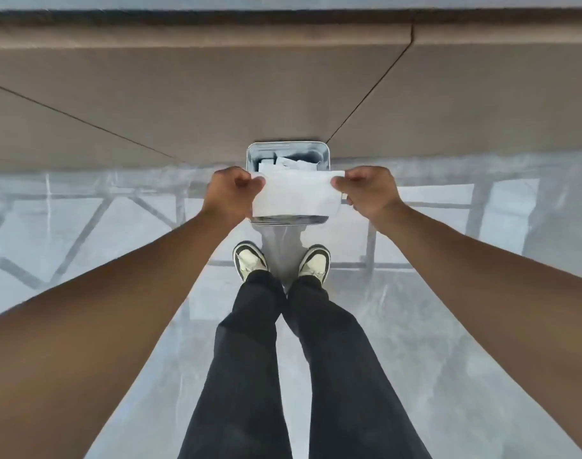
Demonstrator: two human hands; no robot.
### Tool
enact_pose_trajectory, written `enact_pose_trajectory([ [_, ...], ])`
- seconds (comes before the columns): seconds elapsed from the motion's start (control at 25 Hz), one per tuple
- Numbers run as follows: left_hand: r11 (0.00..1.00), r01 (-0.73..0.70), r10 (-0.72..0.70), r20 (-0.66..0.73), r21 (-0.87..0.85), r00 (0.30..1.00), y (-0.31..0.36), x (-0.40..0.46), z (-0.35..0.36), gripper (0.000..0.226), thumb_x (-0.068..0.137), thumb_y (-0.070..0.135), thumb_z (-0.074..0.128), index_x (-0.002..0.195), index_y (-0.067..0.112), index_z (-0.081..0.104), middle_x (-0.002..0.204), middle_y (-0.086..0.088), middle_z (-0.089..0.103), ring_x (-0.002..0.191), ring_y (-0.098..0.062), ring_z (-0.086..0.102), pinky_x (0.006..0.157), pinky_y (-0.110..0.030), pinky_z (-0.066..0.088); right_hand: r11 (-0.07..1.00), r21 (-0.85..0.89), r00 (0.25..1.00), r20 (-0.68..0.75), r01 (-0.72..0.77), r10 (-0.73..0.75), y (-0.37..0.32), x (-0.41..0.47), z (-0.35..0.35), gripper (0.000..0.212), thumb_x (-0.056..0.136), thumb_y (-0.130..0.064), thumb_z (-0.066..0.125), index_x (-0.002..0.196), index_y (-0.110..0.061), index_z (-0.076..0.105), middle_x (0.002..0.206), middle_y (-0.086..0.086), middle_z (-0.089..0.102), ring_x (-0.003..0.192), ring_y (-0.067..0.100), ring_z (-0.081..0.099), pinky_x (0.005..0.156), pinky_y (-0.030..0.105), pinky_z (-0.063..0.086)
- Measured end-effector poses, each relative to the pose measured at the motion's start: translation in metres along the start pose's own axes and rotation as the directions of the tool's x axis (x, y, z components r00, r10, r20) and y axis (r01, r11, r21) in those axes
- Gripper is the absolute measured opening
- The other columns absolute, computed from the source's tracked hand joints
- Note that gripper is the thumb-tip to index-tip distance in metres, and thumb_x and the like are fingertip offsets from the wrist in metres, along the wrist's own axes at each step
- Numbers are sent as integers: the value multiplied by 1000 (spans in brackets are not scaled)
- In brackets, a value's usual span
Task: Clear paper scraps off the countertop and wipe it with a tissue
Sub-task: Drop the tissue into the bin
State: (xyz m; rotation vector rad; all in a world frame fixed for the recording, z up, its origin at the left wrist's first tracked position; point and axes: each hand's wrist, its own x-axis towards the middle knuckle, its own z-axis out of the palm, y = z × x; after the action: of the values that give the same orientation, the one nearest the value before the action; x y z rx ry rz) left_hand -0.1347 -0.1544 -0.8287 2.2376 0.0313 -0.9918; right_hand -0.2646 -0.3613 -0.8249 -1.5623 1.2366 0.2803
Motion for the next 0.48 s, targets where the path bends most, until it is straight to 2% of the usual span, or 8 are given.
enact_pose_trajectory([
  [0.08,999,17,-17,-20,31,1000,-19,26,16,23,88,33,70,78,13,66,67,-10,69,47,-17,61,63,-33,57,997,-77,1000,-6,5,-6,19,33,13,25,77,-27,80,59,-21,63,50,-10,54,43,7,48,49,20,43],
  [0.2,998,-4,8,-50,70,999,-39,58,33,24,86,32,71,78,10,69,76,-12,73,66,-26,66,73,-36,57,977,-197,997,2,76,-77,41,75,28,32,77,-32,75,52,-22,58,42,-14,48,42,3,43,50,21,38],
  [0.28,992,-25,30,-41,127,999,-44,74,42,23,85,32,72,76,12,70,74,-9,72,77,-27,69,77,-35,56,952,-282,992,17,121,-122,51,92,36,23,78,-36,73,62,-22,65,48,-14,54,47,3,48,52,20,38],
  [0.36,982,-33,41,-40,188,998,-45,86,47,23,85,33,72,76,12,71,69,-5,70,81,-26,69,77,-33,57,923,-347,985,21,167,-171,57,103,40,20,79,-37,73,75,-18,72,61,-9,63,59,10,59,57,20,44],
  [0.48,973,-28,43,-60,229,997,-41,96,52,20,84,34,73,80,14,72,71,-1,67,83,-25,67,72,-29,53,906,-376,980,26,192,-197,56,109,47,22,80,-37,72,79,-15,74,73,3,73,71,20,69,69,31,58],
])
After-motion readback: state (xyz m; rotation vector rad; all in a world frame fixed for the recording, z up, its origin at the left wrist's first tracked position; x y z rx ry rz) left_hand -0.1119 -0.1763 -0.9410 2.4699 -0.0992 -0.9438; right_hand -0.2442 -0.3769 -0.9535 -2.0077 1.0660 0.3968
